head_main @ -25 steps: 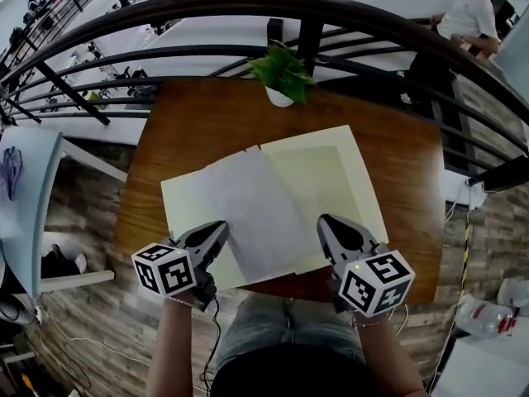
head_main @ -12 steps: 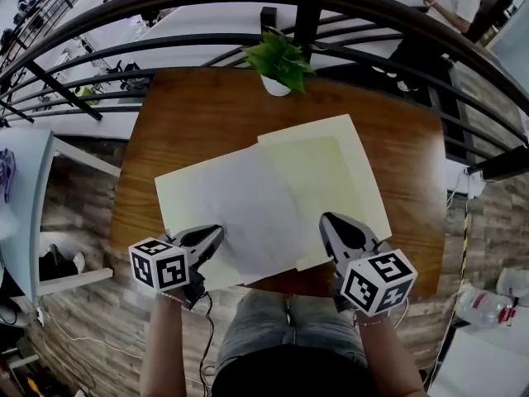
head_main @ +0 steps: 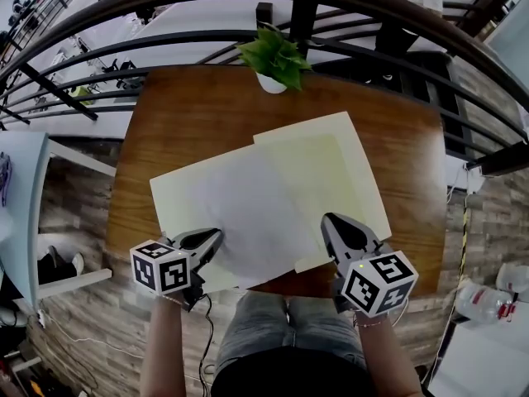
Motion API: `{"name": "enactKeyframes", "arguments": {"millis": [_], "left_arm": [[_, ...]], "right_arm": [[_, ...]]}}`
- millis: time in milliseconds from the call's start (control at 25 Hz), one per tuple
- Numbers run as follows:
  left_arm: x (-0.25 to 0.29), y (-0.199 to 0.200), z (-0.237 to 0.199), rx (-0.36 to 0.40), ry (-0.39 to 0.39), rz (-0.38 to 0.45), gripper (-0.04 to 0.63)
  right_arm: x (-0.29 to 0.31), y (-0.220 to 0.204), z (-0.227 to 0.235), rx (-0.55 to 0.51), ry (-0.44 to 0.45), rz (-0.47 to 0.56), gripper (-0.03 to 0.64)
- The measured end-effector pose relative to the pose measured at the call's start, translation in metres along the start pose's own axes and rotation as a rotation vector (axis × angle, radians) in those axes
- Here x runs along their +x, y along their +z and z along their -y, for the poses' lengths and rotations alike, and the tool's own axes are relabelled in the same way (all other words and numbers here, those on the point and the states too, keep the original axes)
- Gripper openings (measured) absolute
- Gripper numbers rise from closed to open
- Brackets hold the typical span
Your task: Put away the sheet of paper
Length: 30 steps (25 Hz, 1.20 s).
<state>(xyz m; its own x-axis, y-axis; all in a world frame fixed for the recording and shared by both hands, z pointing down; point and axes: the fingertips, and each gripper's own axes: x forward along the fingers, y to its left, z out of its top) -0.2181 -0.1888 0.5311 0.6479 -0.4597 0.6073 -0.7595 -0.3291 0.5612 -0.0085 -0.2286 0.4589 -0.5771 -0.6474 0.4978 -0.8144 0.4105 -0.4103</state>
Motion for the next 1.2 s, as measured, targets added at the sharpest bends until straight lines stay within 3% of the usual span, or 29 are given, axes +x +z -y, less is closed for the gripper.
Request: {"name": "enactKeyframes", "arguments": {"millis": [520, 1200], "left_arm": [[0.028, 0.019, 0.007, -0.045, -0.022, 0.056, 0.018], [0.080, 0.041, 0.051, -0.026, -0.103, 0.053, 0.018]], "right_arm": [[-0.011, -0.001, 0.017, 0.023, -0.036, 0.010, 0.028], [-0.031, -0.001, 0.043, 0.051, -0.084, 0.030, 0.028]]}}
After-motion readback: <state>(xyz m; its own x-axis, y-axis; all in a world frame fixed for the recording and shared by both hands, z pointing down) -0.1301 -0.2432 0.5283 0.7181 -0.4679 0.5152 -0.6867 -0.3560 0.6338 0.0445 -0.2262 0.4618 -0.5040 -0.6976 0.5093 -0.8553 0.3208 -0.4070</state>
